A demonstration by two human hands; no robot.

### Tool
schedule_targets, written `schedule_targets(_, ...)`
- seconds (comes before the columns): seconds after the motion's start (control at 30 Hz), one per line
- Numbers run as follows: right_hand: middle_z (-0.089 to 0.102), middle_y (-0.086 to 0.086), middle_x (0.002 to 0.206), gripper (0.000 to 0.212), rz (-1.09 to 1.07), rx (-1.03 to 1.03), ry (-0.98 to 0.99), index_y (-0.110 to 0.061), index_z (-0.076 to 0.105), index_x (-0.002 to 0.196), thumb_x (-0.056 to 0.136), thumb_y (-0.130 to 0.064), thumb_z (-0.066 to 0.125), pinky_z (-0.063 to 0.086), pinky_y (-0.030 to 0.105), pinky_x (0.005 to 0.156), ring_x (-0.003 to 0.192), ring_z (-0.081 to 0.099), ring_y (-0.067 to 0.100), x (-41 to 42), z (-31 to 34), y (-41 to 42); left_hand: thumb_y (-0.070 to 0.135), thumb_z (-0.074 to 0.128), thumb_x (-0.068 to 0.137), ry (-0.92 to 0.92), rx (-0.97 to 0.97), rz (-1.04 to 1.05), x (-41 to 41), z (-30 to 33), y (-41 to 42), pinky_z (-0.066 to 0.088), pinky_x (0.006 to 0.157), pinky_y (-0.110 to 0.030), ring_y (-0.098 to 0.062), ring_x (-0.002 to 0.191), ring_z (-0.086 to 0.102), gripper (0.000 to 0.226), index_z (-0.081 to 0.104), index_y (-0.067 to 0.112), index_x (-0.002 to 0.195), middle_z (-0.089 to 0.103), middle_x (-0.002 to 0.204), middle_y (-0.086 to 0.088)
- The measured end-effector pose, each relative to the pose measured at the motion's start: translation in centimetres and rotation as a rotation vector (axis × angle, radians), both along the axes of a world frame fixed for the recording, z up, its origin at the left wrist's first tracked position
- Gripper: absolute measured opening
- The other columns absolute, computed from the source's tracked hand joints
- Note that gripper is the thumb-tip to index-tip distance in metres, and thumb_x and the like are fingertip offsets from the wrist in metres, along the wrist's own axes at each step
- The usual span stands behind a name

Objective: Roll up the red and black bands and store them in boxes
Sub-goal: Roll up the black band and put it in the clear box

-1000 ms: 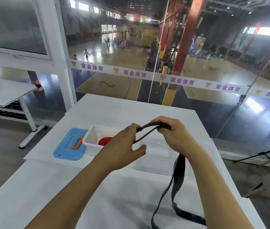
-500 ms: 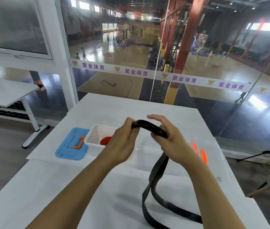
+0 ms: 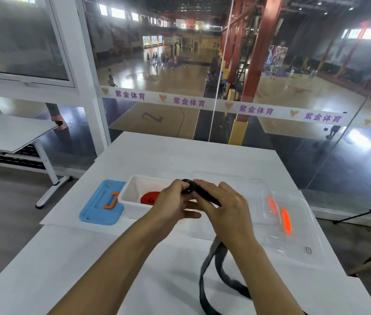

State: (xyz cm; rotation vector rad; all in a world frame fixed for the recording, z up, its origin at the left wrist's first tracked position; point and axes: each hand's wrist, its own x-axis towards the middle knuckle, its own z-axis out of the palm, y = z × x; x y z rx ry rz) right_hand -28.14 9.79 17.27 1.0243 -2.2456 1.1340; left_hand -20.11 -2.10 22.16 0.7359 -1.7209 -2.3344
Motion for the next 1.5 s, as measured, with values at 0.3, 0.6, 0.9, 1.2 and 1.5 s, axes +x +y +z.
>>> schedule_targets(0.3, 0.051, -0.011, 0.064, 0.027, 0.209, 0.072, -0.096, -0.049, 0.076, 0.113, 0.089, -0.055, 0.066, 0.038, 0.016, 0.057, 0.064, 0.054, 0.014, -1.7, 1.8, 2.4, 0.02, 0.063, 0.096, 0.038, -0.225, -0.342, 1.8, 0.2, -4.9, 0.062, 0.082, -0.034, -0.026, 0.088, 0.074, 0.028, 0.075, 0.002, 0.113, 0.077, 0.105, -0.017)
schedule_targets(0.6, 0.061, -0.014, 0.079, 0.041, 0.138, 0.012, -0.125, -0.04, 0.07, 0.131, 0.092, -0.033, 0.075, 0.05, 0.019, 0.071, 0.076, 0.061, 0.007, -1.0, 0.9, 1.8, 0.012, 0.065, 0.096, 0.186, -0.043, -0.134, 0.8, -0.8, -3.0, 0.061, 0.09, -0.033, -0.03, 0.106, 0.074, 0.025, 0.074, 0.0, 0.116, 0.077, 0.111, -0.021)
schedule_targets(0.9, 0.051, -0.009, 0.096, 0.039, -0.153, -0.087, -0.294, -0.044, 0.068, 0.121, 0.084, -0.032, 0.075, 0.054, 0.03, 0.074, 0.085, 0.063, 0.01, 1.7, -1.3, -0.1, 0.012, 0.066, 0.095, 0.166, 0.104, 0.057, -0.3, -4.0, 1.5, 0.062, 0.084, -0.032, -0.027, 0.103, 0.075, 0.022, 0.074, -0.002, 0.112, 0.077, 0.111, -0.017)
schedule_targets(1.2, 0.053, -0.01, 0.09, 0.042, -0.049, -0.077, -0.238, -0.045, 0.069, 0.114, 0.074, -0.053, 0.062, 0.056, 0.029, 0.078, 0.089, 0.063, 0.003, 0.3, -0.6, 1.5, 0.01, 0.063, 0.097, 0.205, 0.273, 0.018, 0.2, -3.5, 1.4, 0.062, 0.089, -0.034, -0.028, 0.104, 0.074, 0.029, 0.068, -0.013, 0.114, 0.075, 0.107, -0.021)
schedule_targets(1.5, 0.051, -0.005, 0.076, 0.028, 0.032, -0.103, -0.21, -0.039, 0.078, 0.115, 0.087, -0.034, 0.08, 0.042, 0.014, 0.064, 0.072, 0.057, 0.011, -0.7, -0.8, 2.5, 0.005, 0.062, 0.096, 0.218, 0.436, 0.037, 0.1, -3.1, 1.2, 0.062, 0.088, -0.033, -0.024, 0.099, 0.077, 0.016, 0.074, -0.004, 0.103, 0.077, 0.106, -0.018)
